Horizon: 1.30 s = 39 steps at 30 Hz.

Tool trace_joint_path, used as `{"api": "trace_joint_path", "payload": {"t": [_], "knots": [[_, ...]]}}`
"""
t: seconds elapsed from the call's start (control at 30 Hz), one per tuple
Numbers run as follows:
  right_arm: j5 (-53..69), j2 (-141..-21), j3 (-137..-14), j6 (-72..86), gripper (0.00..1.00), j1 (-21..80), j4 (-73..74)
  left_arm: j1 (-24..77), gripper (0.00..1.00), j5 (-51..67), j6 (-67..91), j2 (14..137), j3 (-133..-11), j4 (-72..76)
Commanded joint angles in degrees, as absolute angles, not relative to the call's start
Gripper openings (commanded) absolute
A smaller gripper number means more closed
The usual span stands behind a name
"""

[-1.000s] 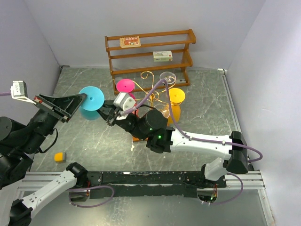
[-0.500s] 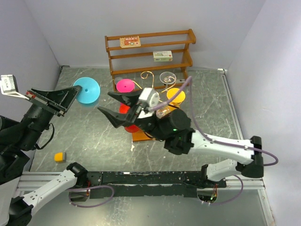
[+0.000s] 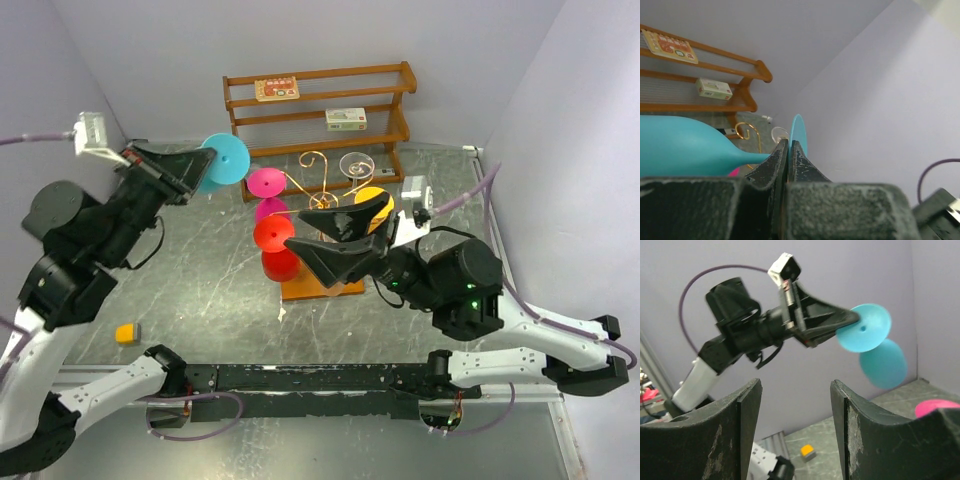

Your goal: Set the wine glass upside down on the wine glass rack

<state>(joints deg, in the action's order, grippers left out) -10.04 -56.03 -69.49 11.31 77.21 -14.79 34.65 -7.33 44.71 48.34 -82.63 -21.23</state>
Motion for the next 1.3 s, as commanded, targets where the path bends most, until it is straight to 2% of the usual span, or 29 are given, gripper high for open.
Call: {"api": "trace_joint_path", "payload": {"t": [0.0, 0.33, 0.6, 0.93, 1.27], "knots": [[-10.9, -52.6, -66.5, 16.9, 0.57, 77.4, -9.7, 34.5, 0.07, -6.8, 38.2, 54.6, -86.7, -16.1], [-11.7, -49.4, -63.7, 19.6, 0.57, 77.4, -8.7, 34.3, 0.07, -3.2, 34.6, 68.2, -92.1, -10.1], [-15.4, -47.9, -61.5, 21.2, 0.56, 77.4, -9.4, 29.8, 0.07, 5.2, 42.0, 75.6, -92.6, -6.3], [-15.9, -46.8, -60.1, 21.4, 0.56, 77.4, -9.9, 24.1, 0.07, 16.4, 52.8, 77.8, -84.7, -0.1], [-16.2, -46.4, -57.9, 21.7, 0.56, 77.4, -12.5, 22.2, 0.07, 22.9, 55.2, 77.2, -82.0, -1.5]]}}
